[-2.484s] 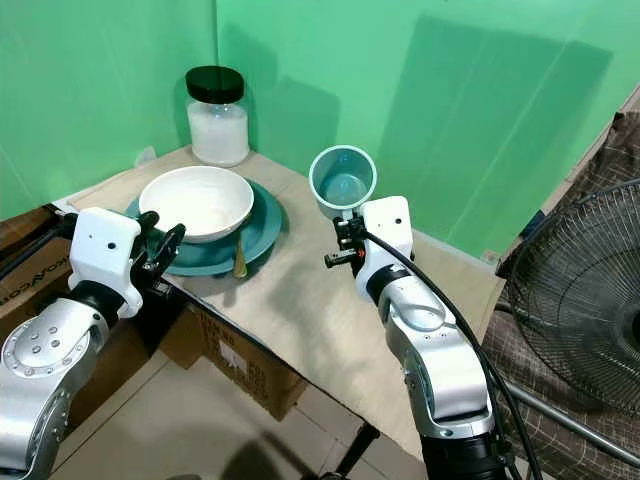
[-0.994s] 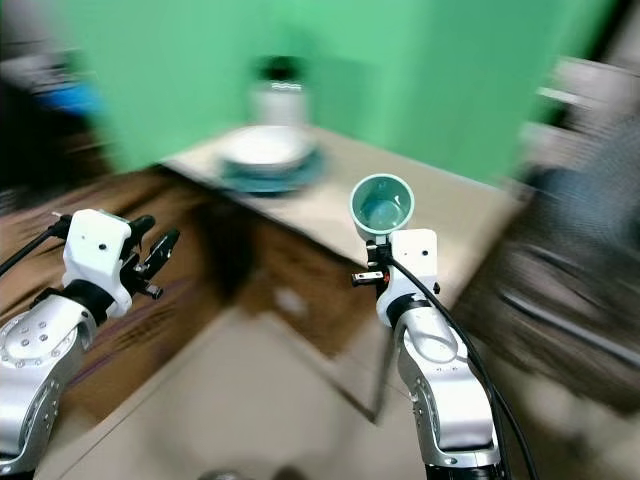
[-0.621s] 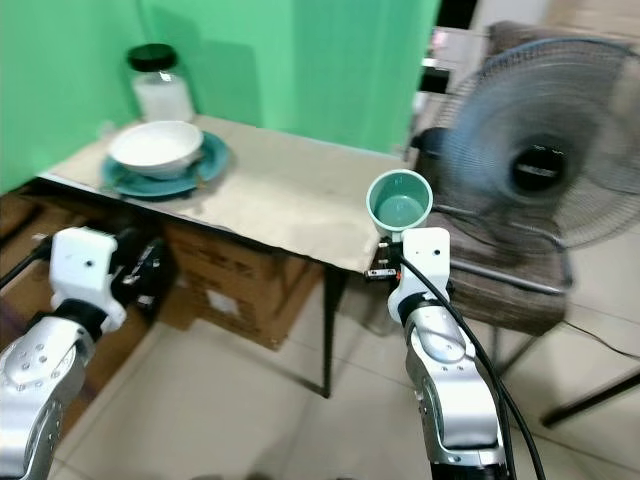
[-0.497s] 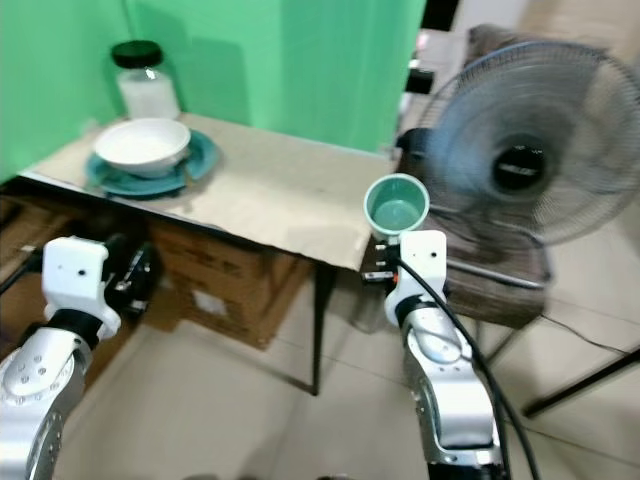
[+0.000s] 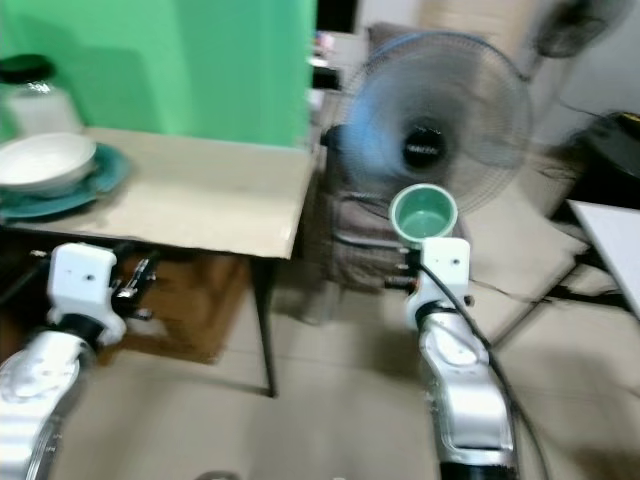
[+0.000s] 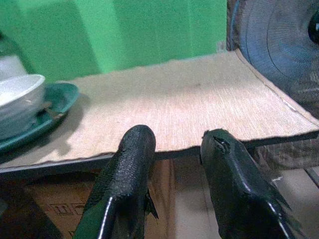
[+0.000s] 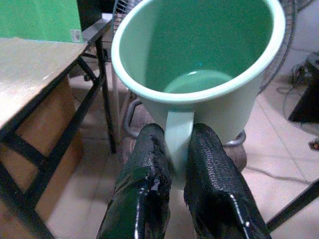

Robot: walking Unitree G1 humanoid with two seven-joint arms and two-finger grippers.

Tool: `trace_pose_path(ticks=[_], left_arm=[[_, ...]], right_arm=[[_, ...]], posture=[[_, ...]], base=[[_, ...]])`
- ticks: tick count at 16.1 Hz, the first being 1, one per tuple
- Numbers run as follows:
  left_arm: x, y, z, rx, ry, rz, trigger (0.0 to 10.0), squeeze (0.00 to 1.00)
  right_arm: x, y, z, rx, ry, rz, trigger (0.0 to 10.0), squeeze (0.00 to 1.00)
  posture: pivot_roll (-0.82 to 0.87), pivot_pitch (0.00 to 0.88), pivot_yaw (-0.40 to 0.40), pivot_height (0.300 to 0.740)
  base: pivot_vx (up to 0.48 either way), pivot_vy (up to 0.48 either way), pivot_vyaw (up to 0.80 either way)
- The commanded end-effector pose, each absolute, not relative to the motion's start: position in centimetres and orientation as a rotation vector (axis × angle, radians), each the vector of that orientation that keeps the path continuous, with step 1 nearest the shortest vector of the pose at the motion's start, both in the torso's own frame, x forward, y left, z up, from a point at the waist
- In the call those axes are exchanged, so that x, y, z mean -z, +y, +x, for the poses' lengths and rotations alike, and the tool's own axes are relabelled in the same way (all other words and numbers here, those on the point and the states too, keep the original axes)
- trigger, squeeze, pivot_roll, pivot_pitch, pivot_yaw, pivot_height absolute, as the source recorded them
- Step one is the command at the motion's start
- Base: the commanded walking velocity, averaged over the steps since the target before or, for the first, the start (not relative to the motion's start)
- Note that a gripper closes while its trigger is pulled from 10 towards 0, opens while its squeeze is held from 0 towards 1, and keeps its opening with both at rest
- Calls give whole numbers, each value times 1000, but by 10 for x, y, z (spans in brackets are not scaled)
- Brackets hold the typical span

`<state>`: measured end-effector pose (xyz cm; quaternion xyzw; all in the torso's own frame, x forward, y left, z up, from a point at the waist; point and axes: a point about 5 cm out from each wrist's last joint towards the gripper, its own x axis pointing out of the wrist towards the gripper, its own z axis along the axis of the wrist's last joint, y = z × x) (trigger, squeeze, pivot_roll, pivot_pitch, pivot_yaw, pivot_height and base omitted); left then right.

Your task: Setting the table

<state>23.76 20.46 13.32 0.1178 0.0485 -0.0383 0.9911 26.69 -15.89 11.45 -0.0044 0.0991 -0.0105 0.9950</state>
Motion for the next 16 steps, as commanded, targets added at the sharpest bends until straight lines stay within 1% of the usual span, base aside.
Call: trace_pose_path(ticks=[1, 3, 4, 7, 10, 12, 14, 16], left_arm=[[-135, 197, 241, 104, 84, 221, 10000, 0], [-138, 195, 244, 78, 48, 243, 10000, 0], [-138, 194, 245, 80, 41, 246, 10000, 0], [-143, 195, 251, 112, 30, 269, 10000, 0], [-144, 198, 259, 142, 36, 299, 10000, 0], [-145, 194, 263, 171, 33, 301, 10000, 0], [-144, 193, 266, 178, 35, 304, 10000, 0], [-140, 193, 267, 175, 32, 300, 10000, 0]], right_arm=[[-120, -164, 268, 32, 179, -15, 10000, 0], [-120, -166, 268, 32, 178, -35, 10000, 0], [-119, -165, 268, 28, 183, -25, 10000, 0], [-115, -164, 266, 92, 166, -24, 10000, 0], [-109, -163, 256, 121, 186, 0, 10000, 0], [-104, -164, 249, 144, 198, 4, 10000, 0], [-106, -169, 244, 167, 195, -5, 10000, 0], [-117, -176, 240, 175, 178, -30, 10000, 0]], posture=[[192, 0, -42, 740], [196, 0, -54, 740], [201, 0, -45, 740], [186, 0, 15, 740], [154, 0, 64, 740], [138, 0, 89, 740], [117, 0, 89, 740], [79, 0, 66, 740]], base=[[0, 0, -800], [0, 0, -800], [0, 0, -800], [0, 0, -800], [0, 0, -800], [0, 0, -800], [0, 0, -800], [0, 0, -800]])
